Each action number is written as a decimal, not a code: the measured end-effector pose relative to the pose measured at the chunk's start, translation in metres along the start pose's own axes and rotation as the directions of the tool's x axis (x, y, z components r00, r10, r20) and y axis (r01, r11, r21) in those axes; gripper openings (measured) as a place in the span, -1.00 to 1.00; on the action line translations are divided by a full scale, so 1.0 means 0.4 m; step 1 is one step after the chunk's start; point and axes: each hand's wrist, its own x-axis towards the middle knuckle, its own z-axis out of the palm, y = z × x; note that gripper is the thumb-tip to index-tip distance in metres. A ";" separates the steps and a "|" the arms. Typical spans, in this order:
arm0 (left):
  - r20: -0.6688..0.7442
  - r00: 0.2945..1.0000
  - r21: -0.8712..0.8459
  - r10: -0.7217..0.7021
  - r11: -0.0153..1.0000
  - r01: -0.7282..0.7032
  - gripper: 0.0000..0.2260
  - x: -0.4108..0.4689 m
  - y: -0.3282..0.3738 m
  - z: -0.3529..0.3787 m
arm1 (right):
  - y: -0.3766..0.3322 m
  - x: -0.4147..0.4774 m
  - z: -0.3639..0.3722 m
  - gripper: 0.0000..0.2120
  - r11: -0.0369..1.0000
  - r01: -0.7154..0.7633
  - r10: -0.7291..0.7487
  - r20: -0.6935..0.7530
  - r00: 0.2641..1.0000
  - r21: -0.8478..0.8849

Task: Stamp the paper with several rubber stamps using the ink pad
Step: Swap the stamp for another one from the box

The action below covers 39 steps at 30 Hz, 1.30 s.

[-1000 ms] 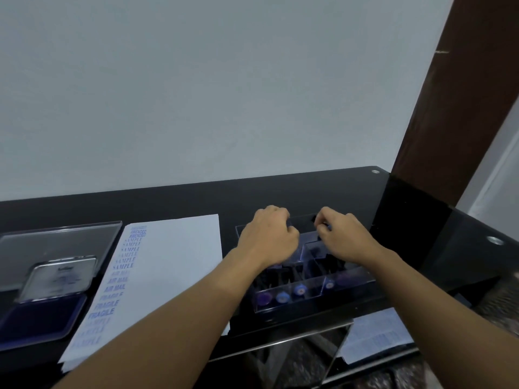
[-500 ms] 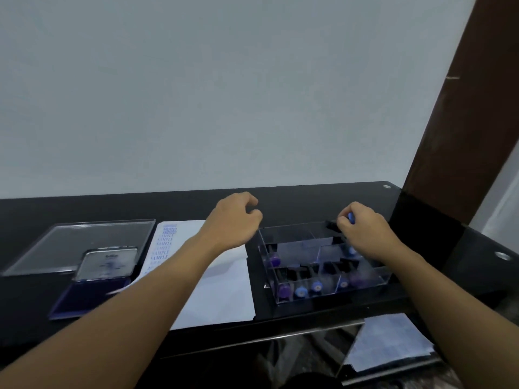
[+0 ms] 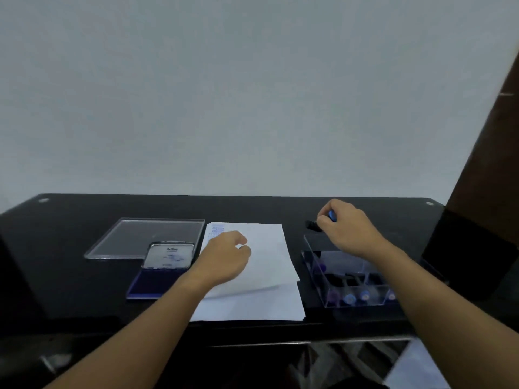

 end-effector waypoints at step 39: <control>-0.334 0.929 0.243 -0.159 0.938 0.248 -0.53 -0.118 -0.502 -0.223 | -0.511 0.021 0.536 -0.84 0.948 0.316 -0.296 0.501 0.813 0.047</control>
